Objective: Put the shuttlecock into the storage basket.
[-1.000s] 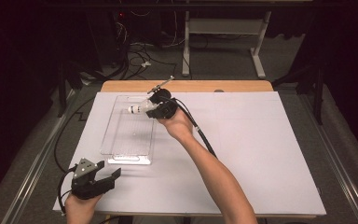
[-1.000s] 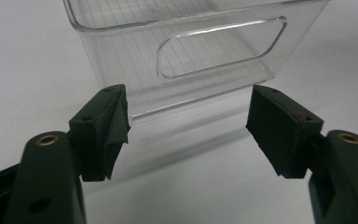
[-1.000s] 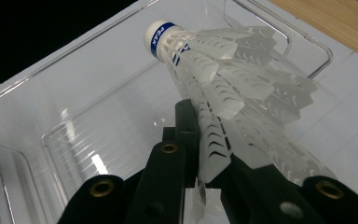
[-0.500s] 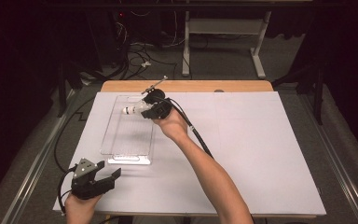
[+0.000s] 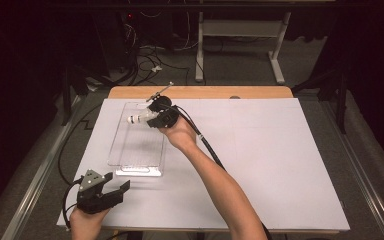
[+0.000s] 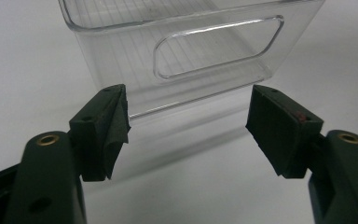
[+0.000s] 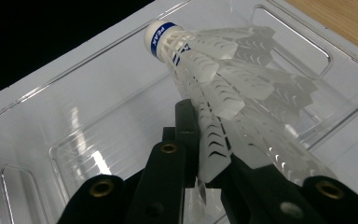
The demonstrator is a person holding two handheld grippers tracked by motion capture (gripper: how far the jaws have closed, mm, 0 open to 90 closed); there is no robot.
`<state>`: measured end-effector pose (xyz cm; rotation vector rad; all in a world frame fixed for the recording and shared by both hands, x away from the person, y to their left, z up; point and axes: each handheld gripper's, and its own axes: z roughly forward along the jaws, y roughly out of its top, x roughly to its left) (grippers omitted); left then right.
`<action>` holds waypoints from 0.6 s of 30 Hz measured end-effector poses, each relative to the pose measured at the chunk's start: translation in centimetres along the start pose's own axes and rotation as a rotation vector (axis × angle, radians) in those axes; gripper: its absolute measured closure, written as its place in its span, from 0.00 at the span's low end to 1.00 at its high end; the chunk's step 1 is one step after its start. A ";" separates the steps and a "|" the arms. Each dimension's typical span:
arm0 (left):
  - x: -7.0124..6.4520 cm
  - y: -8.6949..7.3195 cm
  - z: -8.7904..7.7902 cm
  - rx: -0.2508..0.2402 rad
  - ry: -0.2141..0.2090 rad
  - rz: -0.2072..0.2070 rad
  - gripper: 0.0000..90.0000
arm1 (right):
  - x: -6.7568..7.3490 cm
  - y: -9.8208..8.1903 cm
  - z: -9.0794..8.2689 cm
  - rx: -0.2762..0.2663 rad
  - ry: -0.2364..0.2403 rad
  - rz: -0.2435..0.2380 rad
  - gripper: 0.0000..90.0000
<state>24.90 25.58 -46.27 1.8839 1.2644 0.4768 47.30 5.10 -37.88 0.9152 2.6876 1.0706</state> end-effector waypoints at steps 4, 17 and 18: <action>0.0 0.0 0.0 -0.002 0.000 -0.001 0.34 | 0.2 0.2 0.5 0.006 0.006 0.002 0.98; 0.1 0.0 -0.1 -0.004 -0.001 -0.002 0.34 | 0.4 0.2 2.1 0.031 0.013 0.010 0.98; 0.1 0.0 -0.1 -0.004 -0.001 -0.001 0.34 | 0.4 0.2 2.1 0.034 0.014 0.014 0.98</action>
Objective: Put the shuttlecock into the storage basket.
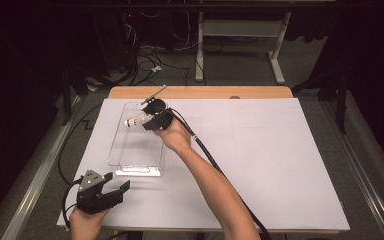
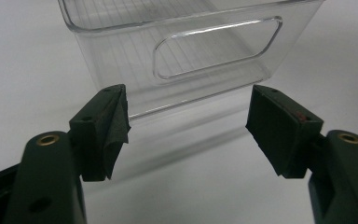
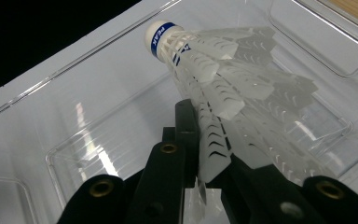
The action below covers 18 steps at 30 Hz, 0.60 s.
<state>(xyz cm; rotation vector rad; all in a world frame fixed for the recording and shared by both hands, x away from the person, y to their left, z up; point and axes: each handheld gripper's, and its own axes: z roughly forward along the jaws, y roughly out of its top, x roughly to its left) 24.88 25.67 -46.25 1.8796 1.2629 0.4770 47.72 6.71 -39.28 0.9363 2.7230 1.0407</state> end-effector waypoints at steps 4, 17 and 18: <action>0.0 0.0 0.0 0.001 0.000 0.001 0.34 | 0.0 0.0 0.3 0.009 0.002 0.002 0.98; 0.0 0.0 0.0 0.001 -0.002 0.002 0.34 | 0.2 0.0 1.4 0.036 0.000 0.004 0.98; 0.0 0.0 0.0 0.000 -0.002 0.003 0.34 | 0.2 0.0 1.5 0.036 -0.001 0.002 0.98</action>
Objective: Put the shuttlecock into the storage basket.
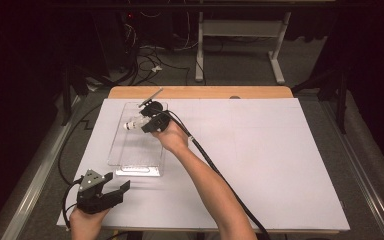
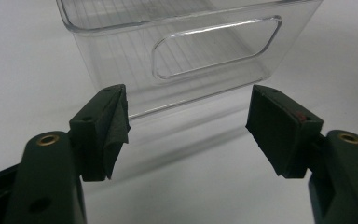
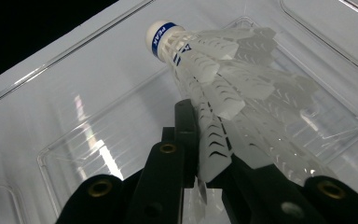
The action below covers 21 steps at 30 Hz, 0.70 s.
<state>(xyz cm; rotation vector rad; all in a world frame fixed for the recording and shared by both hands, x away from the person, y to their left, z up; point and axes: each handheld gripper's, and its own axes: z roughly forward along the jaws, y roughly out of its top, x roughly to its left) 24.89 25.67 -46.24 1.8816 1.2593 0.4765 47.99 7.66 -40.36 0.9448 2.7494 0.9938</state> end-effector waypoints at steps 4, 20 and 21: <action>0.0 0.0 0.0 0.000 -0.001 0.001 0.34 | 0.0 0.1 0.3 0.012 -0.005 -0.008 0.97; 0.0 0.0 0.0 0.000 -0.001 0.001 0.34 | 0.4 0.4 1.5 0.056 -0.014 -0.020 0.96; 0.0 0.0 0.0 0.000 -0.001 0.003 0.34 | 0.3 0.4 1.6 0.058 -0.017 -0.033 0.96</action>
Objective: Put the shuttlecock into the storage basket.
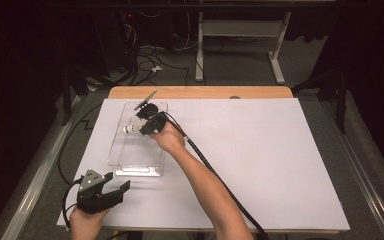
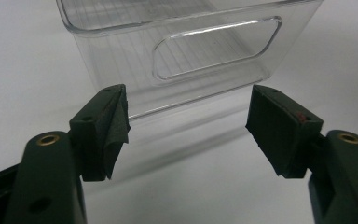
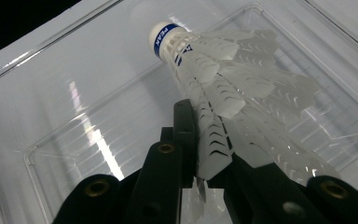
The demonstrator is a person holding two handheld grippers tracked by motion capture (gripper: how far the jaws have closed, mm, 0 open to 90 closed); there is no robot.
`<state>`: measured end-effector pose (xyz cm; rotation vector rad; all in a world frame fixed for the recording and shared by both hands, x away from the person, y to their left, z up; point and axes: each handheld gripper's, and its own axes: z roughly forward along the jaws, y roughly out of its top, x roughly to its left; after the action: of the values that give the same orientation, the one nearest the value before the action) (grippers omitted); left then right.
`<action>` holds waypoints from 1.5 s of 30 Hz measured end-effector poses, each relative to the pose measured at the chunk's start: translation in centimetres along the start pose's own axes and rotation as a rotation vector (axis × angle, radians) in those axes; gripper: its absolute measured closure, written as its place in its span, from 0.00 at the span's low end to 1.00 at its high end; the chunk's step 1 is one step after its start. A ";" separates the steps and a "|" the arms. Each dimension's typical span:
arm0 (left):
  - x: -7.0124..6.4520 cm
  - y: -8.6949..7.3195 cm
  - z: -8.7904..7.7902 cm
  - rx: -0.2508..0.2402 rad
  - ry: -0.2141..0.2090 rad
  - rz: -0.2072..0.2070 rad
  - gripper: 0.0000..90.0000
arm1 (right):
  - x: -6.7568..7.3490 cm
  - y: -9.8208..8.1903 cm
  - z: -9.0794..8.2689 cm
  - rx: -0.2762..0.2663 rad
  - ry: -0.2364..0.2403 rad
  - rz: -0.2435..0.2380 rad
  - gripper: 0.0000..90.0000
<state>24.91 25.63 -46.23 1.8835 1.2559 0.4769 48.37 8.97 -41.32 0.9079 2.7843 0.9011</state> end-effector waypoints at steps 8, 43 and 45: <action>0.0 0.0 0.0 0.000 -0.001 0.000 0.34 | 0.0 0.1 0.4 0.018 -0.001 0.008 0.95; 0.1 0.0 -0.2 -0.009 0.003 0.002 0.34 | 0.1 0.1 -0.7 0.051 -0.089 -0.013 0.72; 0.1 0.0 -0.2 -0.009 0.003 0.003 0.34 | 0.2 -0.1 -0.8 0.049 -0.084 -0.001 0.72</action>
<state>24.81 25.77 -46.14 1.8784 1.2513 0.4864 47.96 8.57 -40.70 0.9288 2.7463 0.7782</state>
